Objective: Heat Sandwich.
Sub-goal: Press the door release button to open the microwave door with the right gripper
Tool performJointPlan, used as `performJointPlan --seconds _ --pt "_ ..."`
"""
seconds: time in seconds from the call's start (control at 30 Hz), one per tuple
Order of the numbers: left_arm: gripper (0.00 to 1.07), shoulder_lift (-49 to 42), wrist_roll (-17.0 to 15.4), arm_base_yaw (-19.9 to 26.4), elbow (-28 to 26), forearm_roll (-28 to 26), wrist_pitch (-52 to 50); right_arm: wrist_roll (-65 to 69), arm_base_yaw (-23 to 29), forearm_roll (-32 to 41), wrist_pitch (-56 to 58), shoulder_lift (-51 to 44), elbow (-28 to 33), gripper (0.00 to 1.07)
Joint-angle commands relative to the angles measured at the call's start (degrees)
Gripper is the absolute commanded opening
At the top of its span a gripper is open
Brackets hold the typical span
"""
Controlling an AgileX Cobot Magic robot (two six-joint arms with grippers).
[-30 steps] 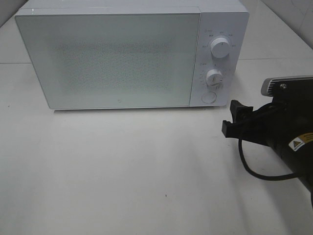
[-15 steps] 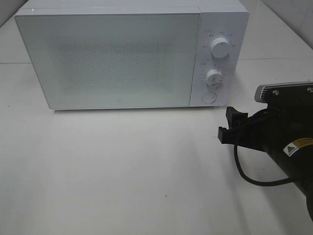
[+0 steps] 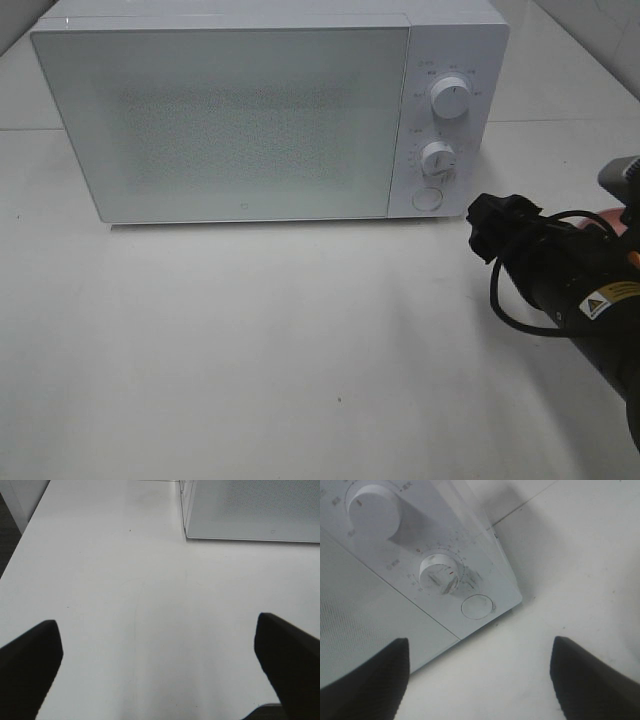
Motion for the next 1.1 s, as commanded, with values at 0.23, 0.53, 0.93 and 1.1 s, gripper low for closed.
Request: performJointPlan --seconds 0.23,0.53,0.93,1.1 --pt "1.00 -1.32 0.00 0.29 0.06 -0.11 -0.52 32.54 0.11 -0.29 -1.60 -0.17 -0.11 0.72" --pt "1.00 -1.32 0.00 0.29 0.06 -0.11 -0.52 46.64 0.11 -0.34 -1.49 -0.17 -0.11 0.55" --pt "1.00 -1.32 0.00 0.29 0.06 -0.11 -0.52 48.36 0.11 -1.03 -1.60 -0.17 -0.11 0.00" --pt "1.00 -1.32 0.00 0.29 0.06 -0.11 -0.52 48.59 0.11 -1.03 -1.43 -0.17 -0.11 0.00"
